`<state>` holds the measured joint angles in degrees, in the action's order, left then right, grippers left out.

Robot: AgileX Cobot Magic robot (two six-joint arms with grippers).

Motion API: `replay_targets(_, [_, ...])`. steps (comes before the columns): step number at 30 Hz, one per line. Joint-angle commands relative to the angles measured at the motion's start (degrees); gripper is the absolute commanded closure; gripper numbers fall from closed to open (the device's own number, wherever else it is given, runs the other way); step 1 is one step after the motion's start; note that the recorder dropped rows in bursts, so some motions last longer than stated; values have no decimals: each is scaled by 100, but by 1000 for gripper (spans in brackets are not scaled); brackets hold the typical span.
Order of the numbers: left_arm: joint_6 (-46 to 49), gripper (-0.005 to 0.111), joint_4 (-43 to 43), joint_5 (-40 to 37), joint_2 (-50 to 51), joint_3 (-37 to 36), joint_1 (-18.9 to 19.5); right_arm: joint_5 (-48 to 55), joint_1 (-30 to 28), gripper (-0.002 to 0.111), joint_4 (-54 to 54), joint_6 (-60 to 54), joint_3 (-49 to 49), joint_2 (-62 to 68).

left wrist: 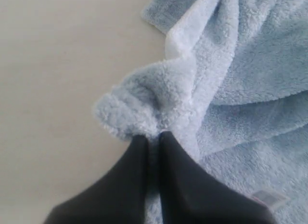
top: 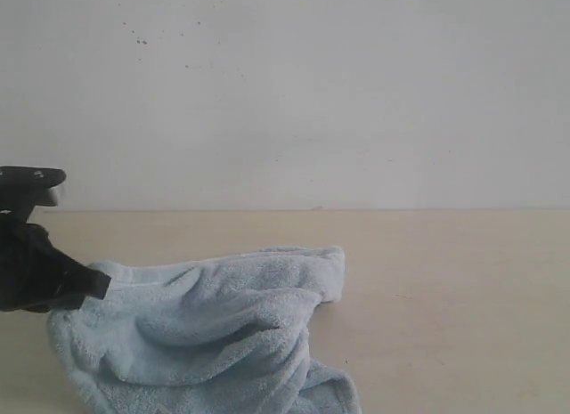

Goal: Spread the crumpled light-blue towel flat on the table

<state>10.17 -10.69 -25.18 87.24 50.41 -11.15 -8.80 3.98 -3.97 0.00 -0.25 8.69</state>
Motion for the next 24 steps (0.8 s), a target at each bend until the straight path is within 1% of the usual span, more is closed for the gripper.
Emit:
replay_targets(1, [23, 102, -405, 138, -1092, -792, -28, -81, 12, 106, -8, 0, 25, 0])
replay_targets(5, [60, 102, -681, 5, -2045, -1316, -28, -81, 12, 106, -8, 0, 25, 0])
replay_targets(8, [210, 102, -910, -236, -2695, -1531, -28, -81, 12, 106, -8, 0, 25, 0])
replay_targets(11, [497, 102, -1288, -519, -3302, -1655, -28, -81, 216, 106, -8, 0, 25, -10])
replay_targets(14, [746, 102, -1727, -779, -3920, -1710, -28, -81, 392, 106, -8, 0, 25, -10])
replay_targets(16, [797, 102, -1859, -1040, -4227, -1710, -28, -81, 407, 106, -8, 0, 25, -10])
replay_targets(20, [797, 102, -1847, -1757, -4757, -1710, -28, -81, 407, 106, -8, 0, 25, -10])
replay_targets(24, [787, 102, -1905, -2114, -5066, -1720, -28, -130, 406, 106, -8, 0, 25, -10])
